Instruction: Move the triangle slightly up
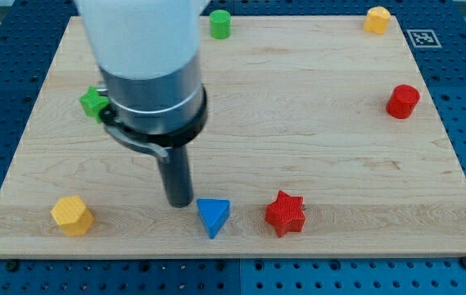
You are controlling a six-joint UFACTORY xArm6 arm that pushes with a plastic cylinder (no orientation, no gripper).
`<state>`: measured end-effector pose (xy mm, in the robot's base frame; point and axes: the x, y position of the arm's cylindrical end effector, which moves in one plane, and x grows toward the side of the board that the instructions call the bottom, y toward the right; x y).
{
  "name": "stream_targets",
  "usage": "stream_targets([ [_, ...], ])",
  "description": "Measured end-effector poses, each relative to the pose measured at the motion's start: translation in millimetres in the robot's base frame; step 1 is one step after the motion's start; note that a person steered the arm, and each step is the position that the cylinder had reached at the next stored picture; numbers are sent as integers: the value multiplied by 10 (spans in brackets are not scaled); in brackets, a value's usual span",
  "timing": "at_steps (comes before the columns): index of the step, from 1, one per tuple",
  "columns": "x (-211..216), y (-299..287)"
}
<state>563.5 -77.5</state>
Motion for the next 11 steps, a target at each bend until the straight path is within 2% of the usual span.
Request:
stream_targets([
  [2, 546, -34],
  [3, 552, -21],
  [5, 541, 840],
  [6, 221, 840],
  [7, 80, 708],
  [8, 420, 676],
  [9, 519, 602],
  [10, 9, 519],
  [11, -27, 486],
])
